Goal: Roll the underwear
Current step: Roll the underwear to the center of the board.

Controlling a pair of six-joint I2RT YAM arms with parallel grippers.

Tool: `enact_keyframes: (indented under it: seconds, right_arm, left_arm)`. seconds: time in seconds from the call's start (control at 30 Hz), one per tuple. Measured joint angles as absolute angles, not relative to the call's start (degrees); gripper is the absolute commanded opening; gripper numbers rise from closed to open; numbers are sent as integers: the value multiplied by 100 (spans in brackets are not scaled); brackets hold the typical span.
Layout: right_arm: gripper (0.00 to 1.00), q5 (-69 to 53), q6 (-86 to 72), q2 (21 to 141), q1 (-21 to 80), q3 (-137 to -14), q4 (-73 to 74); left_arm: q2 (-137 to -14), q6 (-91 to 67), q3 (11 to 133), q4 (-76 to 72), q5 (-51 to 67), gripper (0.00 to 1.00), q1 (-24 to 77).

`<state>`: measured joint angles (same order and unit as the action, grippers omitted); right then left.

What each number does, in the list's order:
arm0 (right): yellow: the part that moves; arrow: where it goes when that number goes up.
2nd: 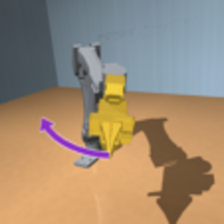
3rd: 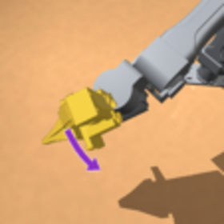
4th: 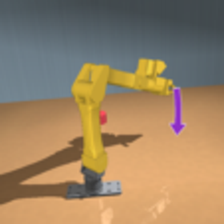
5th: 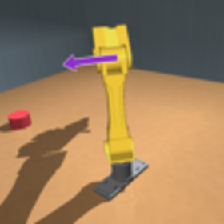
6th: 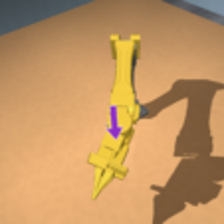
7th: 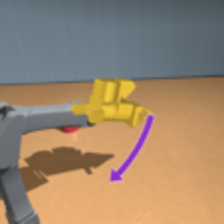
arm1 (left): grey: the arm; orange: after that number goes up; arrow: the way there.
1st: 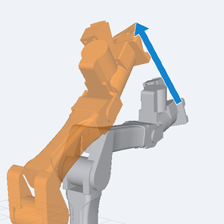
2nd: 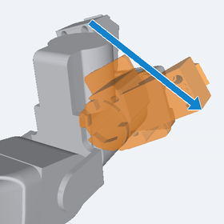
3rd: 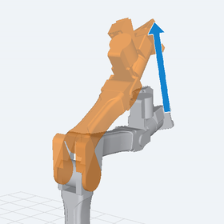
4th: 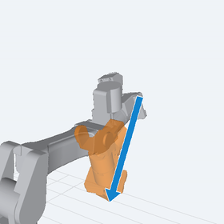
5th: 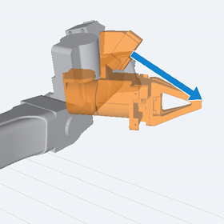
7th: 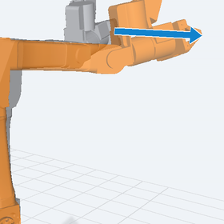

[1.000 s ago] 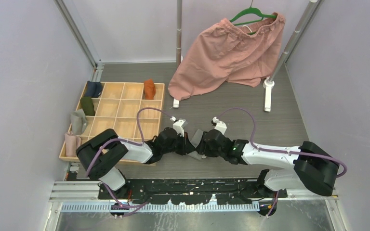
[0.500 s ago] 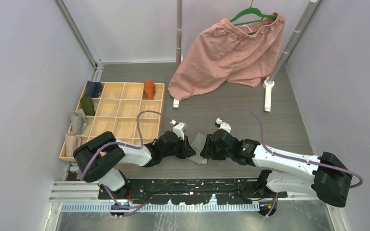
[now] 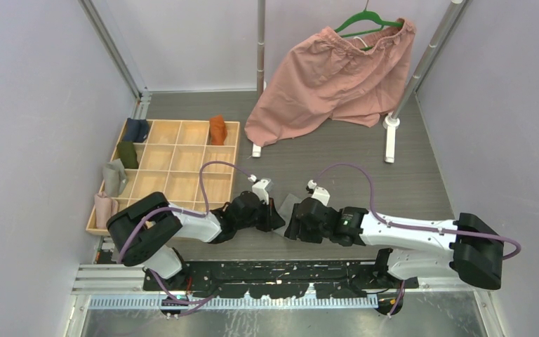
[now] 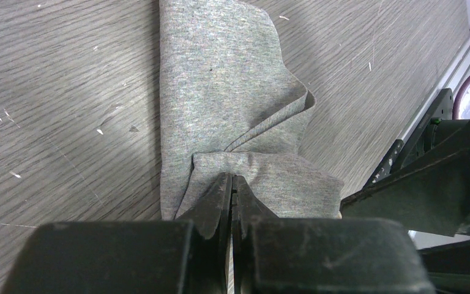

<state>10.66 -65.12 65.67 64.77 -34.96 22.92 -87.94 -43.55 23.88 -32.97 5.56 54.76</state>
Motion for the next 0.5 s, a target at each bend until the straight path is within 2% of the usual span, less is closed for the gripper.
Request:
enact_keyframes:
  seconds: [0.5]
  right_arm:
    - [55, 1061, -6670, 7168, 6477, -3494, 1964]
  left_arm:
    - [-8794, -4353, 2410, -3264, 539, 1, 5502]
